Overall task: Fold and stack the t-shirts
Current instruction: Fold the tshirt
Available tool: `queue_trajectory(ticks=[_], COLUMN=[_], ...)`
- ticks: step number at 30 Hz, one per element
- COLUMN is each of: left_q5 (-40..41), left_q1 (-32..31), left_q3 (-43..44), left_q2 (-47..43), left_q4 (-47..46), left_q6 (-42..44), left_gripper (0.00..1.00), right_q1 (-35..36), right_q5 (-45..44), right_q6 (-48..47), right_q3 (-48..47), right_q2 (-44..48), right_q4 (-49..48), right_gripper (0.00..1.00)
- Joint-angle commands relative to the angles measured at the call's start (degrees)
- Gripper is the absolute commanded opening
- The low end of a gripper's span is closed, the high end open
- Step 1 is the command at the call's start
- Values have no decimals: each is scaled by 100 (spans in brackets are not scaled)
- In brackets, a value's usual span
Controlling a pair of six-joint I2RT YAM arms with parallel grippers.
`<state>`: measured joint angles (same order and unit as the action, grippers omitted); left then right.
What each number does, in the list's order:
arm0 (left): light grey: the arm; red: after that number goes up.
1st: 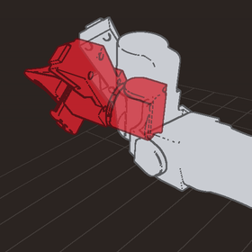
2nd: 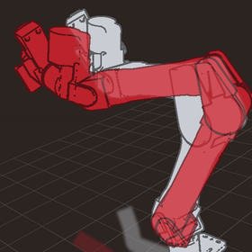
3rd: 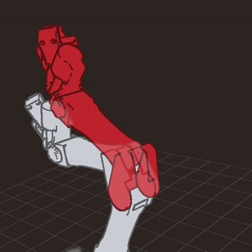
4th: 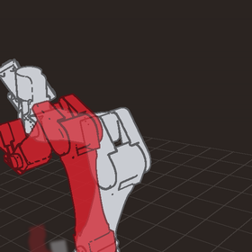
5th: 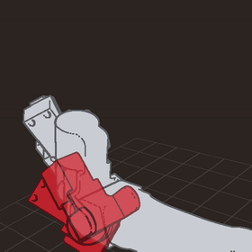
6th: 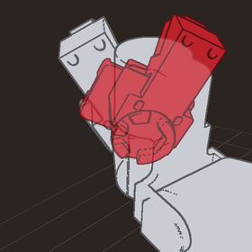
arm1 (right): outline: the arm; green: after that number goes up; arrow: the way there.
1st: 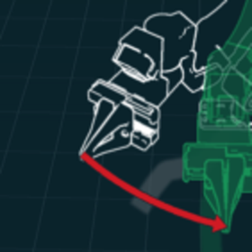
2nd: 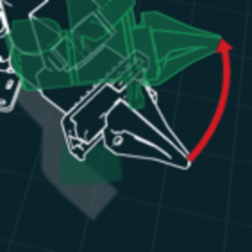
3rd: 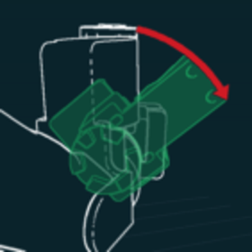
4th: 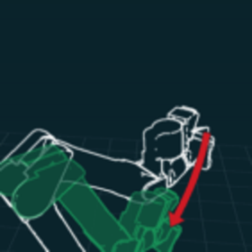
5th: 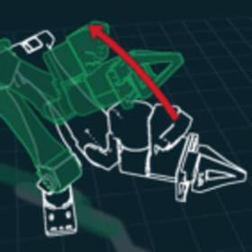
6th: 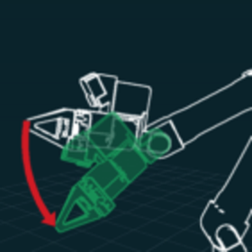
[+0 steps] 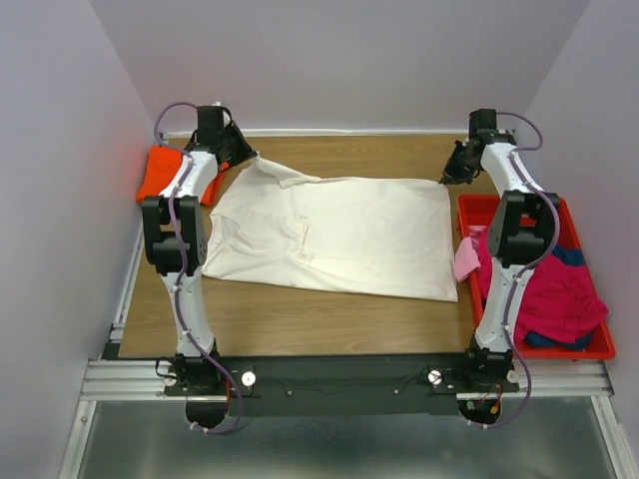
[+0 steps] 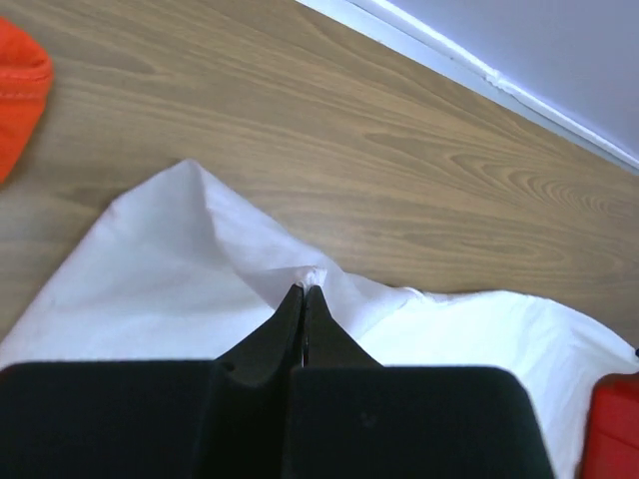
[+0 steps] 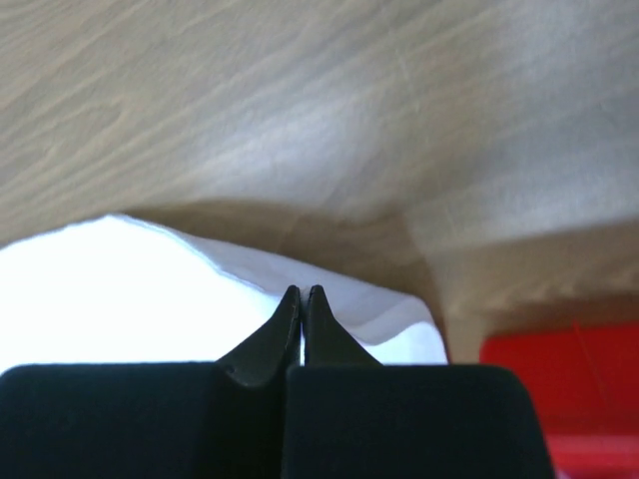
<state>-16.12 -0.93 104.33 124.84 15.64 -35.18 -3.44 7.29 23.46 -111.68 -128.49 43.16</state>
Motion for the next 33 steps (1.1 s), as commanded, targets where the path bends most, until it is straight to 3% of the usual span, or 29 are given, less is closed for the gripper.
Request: queue_trajectory(ticks=[1,18,33], left_q5=[257,671,830], left_q1=[-4,-4,23], left_q3=[-465,-3409,-4017], left_q2=[-898,-3534,-4546], left_q4=[-70,-61,325], left_q6=[-296,-736,-947], left_gripper=[0,0,0], right_q1=[115,221,221], right_q5=[220,-61,-166], right_q6=[-263,-483,-430], right_q3=[540,2844,3908], right_q2=[622,2530,3242], right_q4=[9,-44,-35], right_gripper=[0,0,0])
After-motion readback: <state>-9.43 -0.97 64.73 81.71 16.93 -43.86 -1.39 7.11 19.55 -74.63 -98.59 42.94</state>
